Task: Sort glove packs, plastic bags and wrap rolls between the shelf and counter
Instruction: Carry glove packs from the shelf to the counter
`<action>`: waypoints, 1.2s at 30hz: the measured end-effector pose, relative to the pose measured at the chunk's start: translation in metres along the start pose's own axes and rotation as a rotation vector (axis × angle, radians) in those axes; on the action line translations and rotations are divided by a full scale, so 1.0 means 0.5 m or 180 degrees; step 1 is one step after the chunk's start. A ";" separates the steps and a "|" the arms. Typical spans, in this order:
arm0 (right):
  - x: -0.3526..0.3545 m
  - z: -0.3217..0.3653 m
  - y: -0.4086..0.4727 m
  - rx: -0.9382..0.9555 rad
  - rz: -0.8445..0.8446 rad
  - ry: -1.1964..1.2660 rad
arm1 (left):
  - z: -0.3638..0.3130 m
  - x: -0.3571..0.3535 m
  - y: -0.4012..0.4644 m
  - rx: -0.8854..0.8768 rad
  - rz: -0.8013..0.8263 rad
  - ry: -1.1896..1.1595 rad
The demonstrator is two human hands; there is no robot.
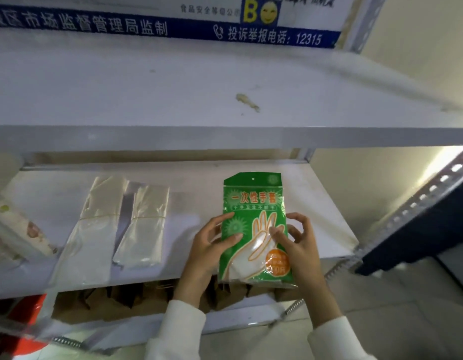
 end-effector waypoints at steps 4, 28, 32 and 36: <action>0.093 0.006 -0.037 0.0038 -0.0212 -0.0042 | 0.030 -0.083 -0.030 0.0140 0.0120 -0.0046; 0.679 0.022 -0.366 0.0132 -0.0775 -0.0479 | 0.250 -0.573 -0.308 0.0212 0.0887 0.0547; 0.754 0.034 -0.378 0.0181 -0.0907 -0.0353 | 0.261 -0.659 -0.307 0.0141 0.1089 0.0638; 0.832 0.047 -0.370 0.0268 -0.1113 -0.0312 | 0.272 -0.747 -0.281 0.0122 0.1367 0.0656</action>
Point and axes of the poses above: each hand's wrist, its own y-axis towards the middle knuckle, its own x-axis out of the back of the hand, z = x × y, the point moved 5 cm from there along y, towards the middle knuckle, and after that the axes turned 1 degree about x, right-handed, at the moved point
